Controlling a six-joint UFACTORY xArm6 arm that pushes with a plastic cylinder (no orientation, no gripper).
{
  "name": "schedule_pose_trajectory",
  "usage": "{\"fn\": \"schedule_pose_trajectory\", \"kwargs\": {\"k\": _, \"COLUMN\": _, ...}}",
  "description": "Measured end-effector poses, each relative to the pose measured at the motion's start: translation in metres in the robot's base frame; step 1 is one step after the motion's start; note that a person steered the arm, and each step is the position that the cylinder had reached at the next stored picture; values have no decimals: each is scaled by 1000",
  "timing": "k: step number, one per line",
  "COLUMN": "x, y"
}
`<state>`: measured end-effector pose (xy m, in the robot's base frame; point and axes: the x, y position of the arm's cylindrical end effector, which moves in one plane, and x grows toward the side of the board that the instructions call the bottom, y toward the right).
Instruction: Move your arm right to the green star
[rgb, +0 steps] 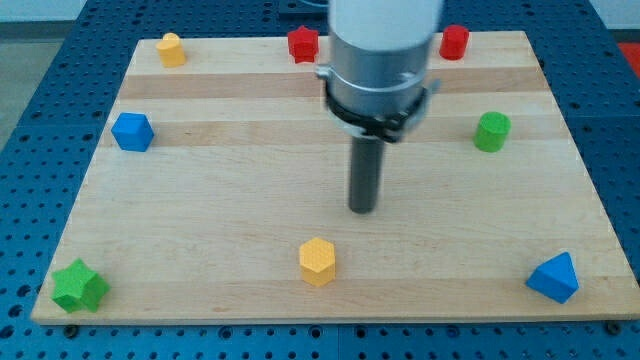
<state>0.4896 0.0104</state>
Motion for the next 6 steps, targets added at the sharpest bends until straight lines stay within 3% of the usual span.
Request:
{"fn": "schedule_pose_trajectory", "kwargs": {"k": 1, "x": 1, "y": -95}}
{"fn": "schedule_pose_trajectory", "kwargs": {"k": 2, "x": 60, "y": -138}}
{"fn": "schedule_pose_trajectory", "kwargs": {"k": 4, "x": 129, "y": -179}}
{"fn": "schedule_pose_trajectory", "kwargs": {"k": 6, "x": 128, "y": -208}}
